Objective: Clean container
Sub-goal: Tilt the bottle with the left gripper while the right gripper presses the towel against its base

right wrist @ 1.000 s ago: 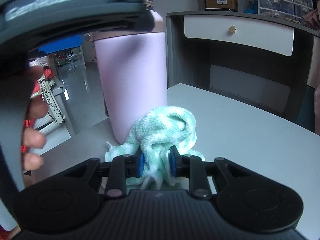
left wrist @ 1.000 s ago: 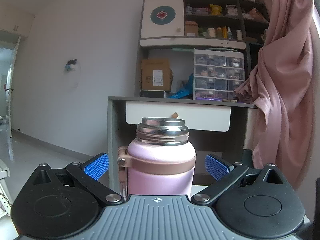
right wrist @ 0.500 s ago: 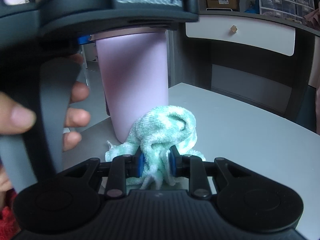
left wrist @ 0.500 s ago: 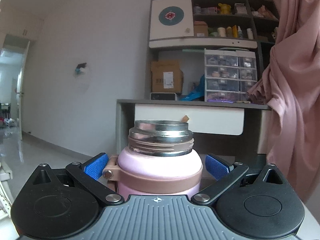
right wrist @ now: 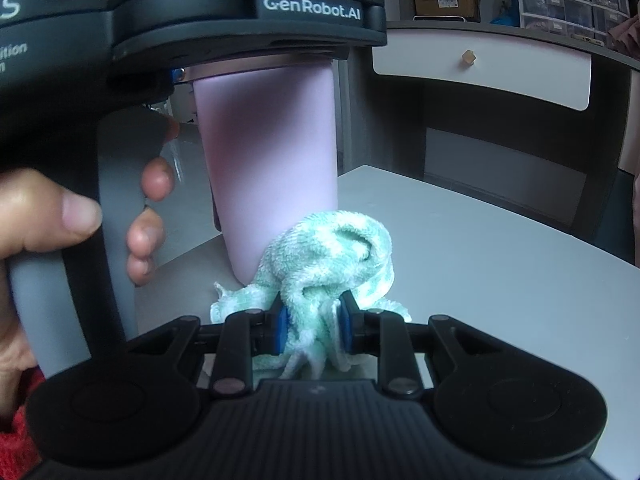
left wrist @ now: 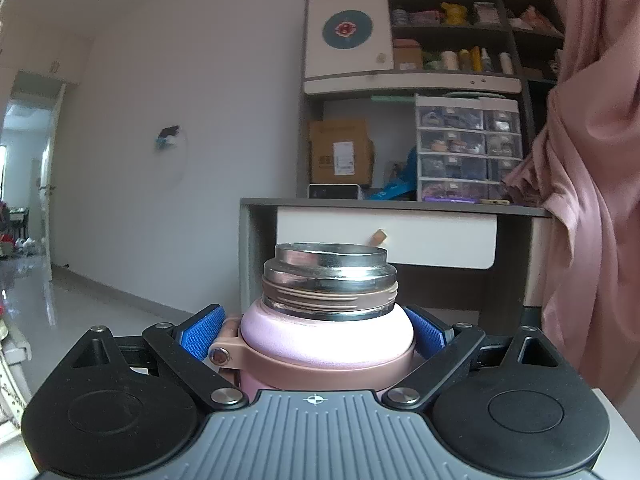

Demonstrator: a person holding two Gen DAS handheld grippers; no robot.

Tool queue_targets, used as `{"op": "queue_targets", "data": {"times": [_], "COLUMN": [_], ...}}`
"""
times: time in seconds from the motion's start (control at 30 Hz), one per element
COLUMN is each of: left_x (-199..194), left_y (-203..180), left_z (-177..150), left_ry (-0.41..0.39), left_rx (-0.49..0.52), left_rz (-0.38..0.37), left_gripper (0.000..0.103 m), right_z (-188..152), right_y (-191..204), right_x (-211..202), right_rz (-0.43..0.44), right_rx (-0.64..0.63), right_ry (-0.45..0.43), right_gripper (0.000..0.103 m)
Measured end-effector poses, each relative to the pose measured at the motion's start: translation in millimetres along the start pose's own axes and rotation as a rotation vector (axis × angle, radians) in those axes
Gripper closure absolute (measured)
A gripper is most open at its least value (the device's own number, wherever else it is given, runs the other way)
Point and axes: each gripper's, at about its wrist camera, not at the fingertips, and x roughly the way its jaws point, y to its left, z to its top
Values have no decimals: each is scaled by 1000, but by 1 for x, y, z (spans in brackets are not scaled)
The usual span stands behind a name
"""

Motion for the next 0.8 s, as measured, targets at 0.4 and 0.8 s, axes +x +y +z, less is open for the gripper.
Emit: {"op": "queue_targets", "data": {"times": [0.4,0.8], "left_x": [16,45], "left_y": [23,55], "left_z": [-2,-22], "left_ry": [29,29], "left_rx": [68,63], "left_rz": [-235,-508], "left_gripper": [8,8], "right_z": [-4,0], "right_y": [1,-4], "right_x": [-8,-13], "right_rz": [14,38], "right_rx": [9,10], "right_ry": [-12,-24], "right_gripper": [79,79]}}
